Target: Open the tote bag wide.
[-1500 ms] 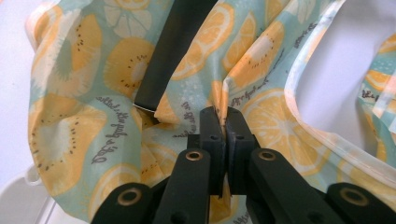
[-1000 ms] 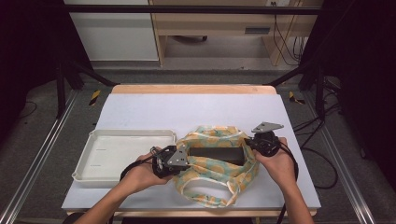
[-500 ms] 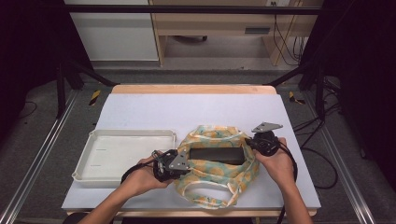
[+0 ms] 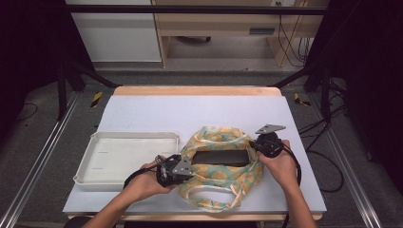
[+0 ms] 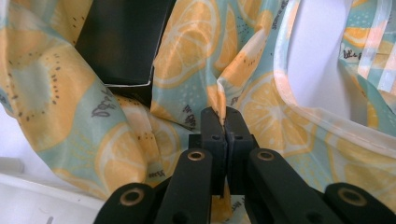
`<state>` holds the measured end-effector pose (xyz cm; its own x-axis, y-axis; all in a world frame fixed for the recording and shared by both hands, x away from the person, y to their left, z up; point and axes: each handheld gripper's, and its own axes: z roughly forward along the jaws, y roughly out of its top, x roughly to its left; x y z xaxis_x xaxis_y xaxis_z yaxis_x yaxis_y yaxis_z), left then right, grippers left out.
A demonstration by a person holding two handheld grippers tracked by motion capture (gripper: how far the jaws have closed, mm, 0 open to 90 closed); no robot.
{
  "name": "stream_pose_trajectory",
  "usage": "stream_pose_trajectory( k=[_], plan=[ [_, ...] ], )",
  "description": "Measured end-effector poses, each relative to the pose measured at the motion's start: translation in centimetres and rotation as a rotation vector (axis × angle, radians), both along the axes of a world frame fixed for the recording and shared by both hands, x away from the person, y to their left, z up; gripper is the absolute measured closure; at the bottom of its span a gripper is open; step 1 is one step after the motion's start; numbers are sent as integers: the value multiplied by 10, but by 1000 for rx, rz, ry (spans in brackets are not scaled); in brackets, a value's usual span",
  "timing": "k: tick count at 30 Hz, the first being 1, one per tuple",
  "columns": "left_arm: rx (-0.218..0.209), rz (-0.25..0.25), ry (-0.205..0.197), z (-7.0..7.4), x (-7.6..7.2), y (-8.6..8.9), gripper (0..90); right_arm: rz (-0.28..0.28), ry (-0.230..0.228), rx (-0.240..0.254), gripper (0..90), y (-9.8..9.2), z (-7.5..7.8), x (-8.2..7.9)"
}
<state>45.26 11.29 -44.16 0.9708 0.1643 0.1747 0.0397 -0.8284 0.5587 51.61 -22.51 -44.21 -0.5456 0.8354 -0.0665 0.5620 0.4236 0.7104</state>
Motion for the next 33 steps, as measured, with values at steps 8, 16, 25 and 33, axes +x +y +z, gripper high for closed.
stream_pose_trajectory(
  k=[8,16,25,33],
  plan=[
    [-6,1,11,-2,0,1,895,-12,18,1,886,-1,-5,2],
    [-4,-2,18,-4,-1,2,896,-20,29,0,890,-4,-8,4],
    [-5,1,22,-5,-1,3,897,-26,48,-5,893,-6,-13,6],
    [-3,1,23,-6,-1,4,897,-28,51,-7,893,-7,-15,6]
  ],
)
